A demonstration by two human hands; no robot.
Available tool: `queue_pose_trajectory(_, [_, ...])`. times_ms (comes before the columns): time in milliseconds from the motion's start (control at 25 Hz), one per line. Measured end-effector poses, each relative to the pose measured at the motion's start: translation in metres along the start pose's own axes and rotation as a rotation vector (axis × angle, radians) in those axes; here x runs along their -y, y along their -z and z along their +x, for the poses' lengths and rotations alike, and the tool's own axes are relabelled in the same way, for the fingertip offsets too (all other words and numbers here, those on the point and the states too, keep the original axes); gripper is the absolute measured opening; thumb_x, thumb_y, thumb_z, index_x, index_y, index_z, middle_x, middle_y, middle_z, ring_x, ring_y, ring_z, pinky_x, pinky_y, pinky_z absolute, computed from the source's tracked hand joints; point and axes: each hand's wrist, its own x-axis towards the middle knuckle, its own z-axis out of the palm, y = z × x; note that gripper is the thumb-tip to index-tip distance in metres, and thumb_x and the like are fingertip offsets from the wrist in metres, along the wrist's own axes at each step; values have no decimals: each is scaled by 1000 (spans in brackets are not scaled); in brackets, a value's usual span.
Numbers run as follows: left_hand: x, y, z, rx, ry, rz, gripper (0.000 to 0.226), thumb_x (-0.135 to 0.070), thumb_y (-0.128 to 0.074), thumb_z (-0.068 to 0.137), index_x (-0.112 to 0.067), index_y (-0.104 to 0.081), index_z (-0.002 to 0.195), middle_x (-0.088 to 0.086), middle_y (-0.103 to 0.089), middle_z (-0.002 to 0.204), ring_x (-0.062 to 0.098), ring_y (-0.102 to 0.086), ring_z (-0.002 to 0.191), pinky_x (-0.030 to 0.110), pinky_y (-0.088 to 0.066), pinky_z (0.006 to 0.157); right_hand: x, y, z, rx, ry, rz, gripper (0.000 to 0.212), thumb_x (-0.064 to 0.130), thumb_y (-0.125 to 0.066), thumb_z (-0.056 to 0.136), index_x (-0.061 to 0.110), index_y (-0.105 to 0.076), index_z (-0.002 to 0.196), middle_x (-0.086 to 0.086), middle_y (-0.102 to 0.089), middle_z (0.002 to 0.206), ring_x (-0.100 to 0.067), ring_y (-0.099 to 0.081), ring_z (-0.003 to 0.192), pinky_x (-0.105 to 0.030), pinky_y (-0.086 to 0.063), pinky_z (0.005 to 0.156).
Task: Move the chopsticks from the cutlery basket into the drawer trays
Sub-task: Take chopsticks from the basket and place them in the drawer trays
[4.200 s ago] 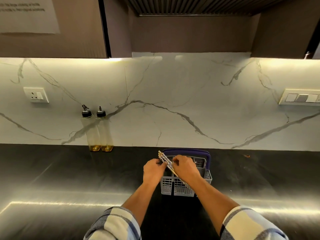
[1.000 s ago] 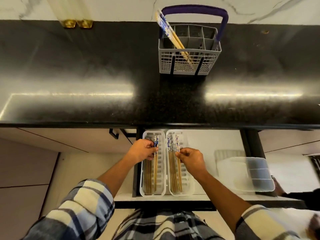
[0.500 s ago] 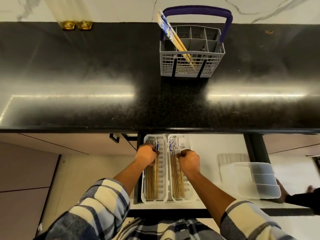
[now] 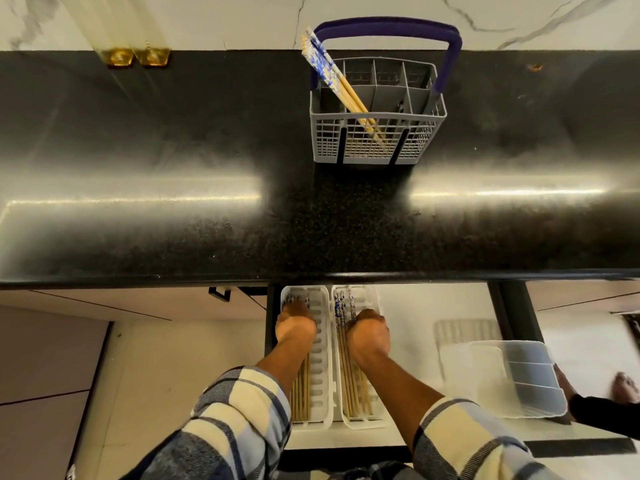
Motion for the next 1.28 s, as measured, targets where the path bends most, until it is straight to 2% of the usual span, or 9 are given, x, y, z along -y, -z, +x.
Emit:
queue_pose_trajectory(120, [-4, -1, -2, -5, -31, 2, 38, -16, -48, 100, -6, -48, 137, 13, -54, 136, 27, -53, 125, 21, -49, 96, 4, 1, 3, 40, 23, -53, 22, 7, -50, 98, 4, -63, 115, -12, -68, 110, -24, -68, 99, -27, -55, 83])
queue_pose_trajectory(200, [-9, -1, -5, 19, -73, 8, 38, -10, -45, 100, 0, -48, 137, 17, -55, 135, 29, -55, 123, -4, -42, 56, 4, 0, 3, 72, 48, -79, 26, 8, -50, 98, 3, -58, 123, -13, -64, 120, -24, -64, 108, -24, -51, 86])
queue_pose_trajectory(240, [-11, 1, -9, -1, -80, 25, 38, -8, -44, 100, 4, -48, 136, 19, -55, 135, 30, -55, 122, -3, -35, 42, 4, 0, 3, 81, 64, -105, 27, 8, -52, 98, 3, -57, 124, -14, -63, 121, -24, -64, 110, -25, -52, 91])
queue_pose_trajectory(280, [-12, 2, -9, -9, -80, 34, 38, -8, -43, 101, 5, -49, 136, 19, -55, 135, 30, -56, 122, -3, -34, 40, 5, 1, 3, 87, 77, -146, 27, 7, -53, 97, 2, -57, 124, -14, -64, 119, -24, -64, 109, -28, -53, 94])
queue_pose_trajectory(360, [-12, 3, -2, 22, -82, 96, 38, -12, -45, 101, -1, -48, 137, 14, -54, 137, 27, -54, 125, -5, -41, 58, 4, 2, 4, 89, 85, -191, 27, 6, -55, 96, 2, -57, 123, -15, -64, 119, -25, -65, 108, -32, -54, 96])
queue_pose_trajectory(440, [-9, 5, 2, -5, -109, 159, 40, -18, -48, 100, -10, -44, 140, 10, -51, 141, 23, -50, 130, 19, -45, 102, 5, 2, 3, 84, 99, -236, 31, 7, -56, 96, 3, -54, 126, -15, -63, 121, -26, -64, 110, -33, -54, 97])
queue_pose_trajectory(480, [-6, 2, 4, -16, -143, 215, 40, -20, -49, 100, -12, -44, 139, 9, -51, 141, 22, -49, 131, 29, -41, 108, 6, 3, 2, 79, 103, -238, 34, 8, -57, 95, 3, -52, 129, -16, -62, 123, -27, -63, 112, -33, -53, 98])
queue_pose_trajectory(920, [4, -5, -6, 25, -156, 343, 49, -18, -55, 97, -9, -40, 143, 12, -46, 144, 28, -45, 133, 35, -39, 109, 3, 2, -12, 79, 141, -261, 25, 8, -53, 98, 4, -59, 122, -15, -67, 115, -26, -68, 104, -31, -57, 88])
queue_pose_trajectory(1280, [6, -4, -18, 21, -226, 451, 43, -22, -56, 97, -9, -46, 137, 14, -55, 134, 28, -54, 124, 38, -46, 104, -2, 3, -16, 63, 179, -262, 23, 11, -53, 99, 6, -61, 120, -12, -68, 114, -24, -68, 104, -32, -57, 91])
